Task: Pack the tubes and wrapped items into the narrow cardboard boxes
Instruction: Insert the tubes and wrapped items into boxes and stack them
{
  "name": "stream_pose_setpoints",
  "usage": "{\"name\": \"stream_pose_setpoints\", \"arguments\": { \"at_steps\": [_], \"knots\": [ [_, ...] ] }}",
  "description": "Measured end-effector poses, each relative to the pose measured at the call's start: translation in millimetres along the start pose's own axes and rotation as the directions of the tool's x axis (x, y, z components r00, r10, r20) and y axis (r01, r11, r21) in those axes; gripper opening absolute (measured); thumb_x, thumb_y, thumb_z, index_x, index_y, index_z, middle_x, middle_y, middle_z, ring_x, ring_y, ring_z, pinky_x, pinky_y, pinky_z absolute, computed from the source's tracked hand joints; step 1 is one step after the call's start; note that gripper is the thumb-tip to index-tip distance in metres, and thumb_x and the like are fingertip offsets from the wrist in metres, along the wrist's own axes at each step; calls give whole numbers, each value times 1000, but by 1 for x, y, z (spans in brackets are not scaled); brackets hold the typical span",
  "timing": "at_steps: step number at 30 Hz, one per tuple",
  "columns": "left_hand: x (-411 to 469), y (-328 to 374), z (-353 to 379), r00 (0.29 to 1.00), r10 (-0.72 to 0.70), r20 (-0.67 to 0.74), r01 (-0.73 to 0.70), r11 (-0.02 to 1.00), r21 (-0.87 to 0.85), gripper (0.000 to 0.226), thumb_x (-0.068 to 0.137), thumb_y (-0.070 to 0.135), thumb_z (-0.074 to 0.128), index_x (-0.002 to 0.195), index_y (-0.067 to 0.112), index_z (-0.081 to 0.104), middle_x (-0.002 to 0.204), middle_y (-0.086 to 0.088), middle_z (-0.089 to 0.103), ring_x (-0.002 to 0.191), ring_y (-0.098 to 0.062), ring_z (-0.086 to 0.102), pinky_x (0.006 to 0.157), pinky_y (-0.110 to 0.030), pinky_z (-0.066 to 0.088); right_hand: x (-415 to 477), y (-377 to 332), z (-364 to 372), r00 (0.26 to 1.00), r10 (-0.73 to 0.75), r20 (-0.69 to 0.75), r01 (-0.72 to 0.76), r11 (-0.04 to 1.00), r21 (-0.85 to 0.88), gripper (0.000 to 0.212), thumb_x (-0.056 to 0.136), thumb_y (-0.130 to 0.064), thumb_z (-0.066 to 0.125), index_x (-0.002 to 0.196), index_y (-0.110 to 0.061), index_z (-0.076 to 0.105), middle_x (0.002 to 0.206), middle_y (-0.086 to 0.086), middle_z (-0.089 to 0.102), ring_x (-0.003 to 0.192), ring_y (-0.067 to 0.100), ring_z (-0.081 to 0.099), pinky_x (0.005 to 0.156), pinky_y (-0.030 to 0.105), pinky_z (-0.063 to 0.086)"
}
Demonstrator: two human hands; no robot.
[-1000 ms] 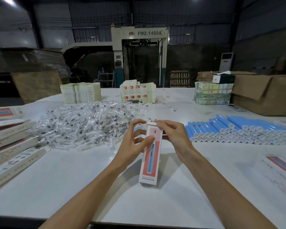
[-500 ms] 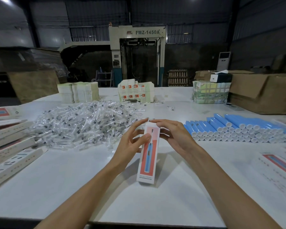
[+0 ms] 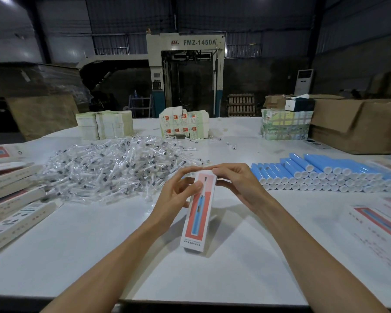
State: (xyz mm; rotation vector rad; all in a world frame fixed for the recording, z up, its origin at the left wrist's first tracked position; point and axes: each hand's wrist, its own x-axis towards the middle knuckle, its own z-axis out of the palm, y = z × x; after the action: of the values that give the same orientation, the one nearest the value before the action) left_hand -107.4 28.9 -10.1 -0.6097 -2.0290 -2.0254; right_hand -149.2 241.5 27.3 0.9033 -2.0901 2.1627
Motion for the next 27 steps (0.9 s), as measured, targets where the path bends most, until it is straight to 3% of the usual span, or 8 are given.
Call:
{"name": "stream_pose_setpoints", "arguments": {
  "at_steps": [5,9,14,18,20,23,25,27],
  "knots": [
    [3,0,-1,996,37,-76,-39,999,-34,40,100,35,72,139,31,60,114,-9,80,102,-26,79,77,-37,64,-3,4,12,996,-85,20,87,981,-173,29,100,-22,71,129,-20,73,117,-3,78,112,17,73,96,28,58],
    [2,-4,-5,996,50,-71,-50,999,-5,37,105,27,71,140,25,58,109,-12,79,99,-27,79,75,-36,64,-1,14,17,989,-144,-38,128,952,-279,23,101,-17,69,123,-16,77,111,-6,79,104,15,75,90,24,58],
    [4,-9,2,994,14,-108,-14,1000,-3,32,105,27,70,135,30,60,106,-9,79,96,-23,79,71,-30,63,-1,22,20,991,-97,-91,67,954,-292,25,105,-22,64,127,-22,73,115,-8,77,106,11,73,94,27,57],
    [8,-11,-1,966,0,-260,-19,997,-71,33,100,24,78,126,30,59,115,0,75,102,-17,78,73,-36,65,-2,22,31,973,-66,-221,-21,930,-368,44,105,-41,60,147,-28,54,132,-6,67,106,3,70,92,28,60],
    [9,-13,-7,941,-1,-339,-23,997,-68,37,97,21,81,124,26,57,121,-8,70,103,-21,78,72,-42,67,-8,21,39,981,-30,-190,-66,877,-477,59,100,-61,56,152,-41,39,139,-8,59,104,1,68,85,27,60],
    [10,-18,-11,917,-5,-398,-22,998,-63,41,91,24,87,118,29,58,122,-12,65,104,-27,77,71,-45,68,-17,24,54,998,35,-59,-66,730,-680,89,85,-81,59,156,-50,14,151,-15,38,120,12,61,93,40,54],
    [10,-19,-9,924,-26,-381,-13,995,-100,51,80,38,91,118,29,57,121,-10,65,97,-28,79,71,-43,67,-23,29,59,999,-30,25,37,544,-839,92,89,-61,71,157,-48,10,146,-12,34,121,19,59,84,37,51],
    [11,-21,-7,943,-40,-329,4,994,-109,65,73,49,92,122,27,55,120,-8,65,96,-28,80,74,-43,67,-28,29,57,995,-97,28,68,431,-900,86,94,-42,71,159,-43,13,138,-5,37,118,26,60,79,40,53]
  ]
}}
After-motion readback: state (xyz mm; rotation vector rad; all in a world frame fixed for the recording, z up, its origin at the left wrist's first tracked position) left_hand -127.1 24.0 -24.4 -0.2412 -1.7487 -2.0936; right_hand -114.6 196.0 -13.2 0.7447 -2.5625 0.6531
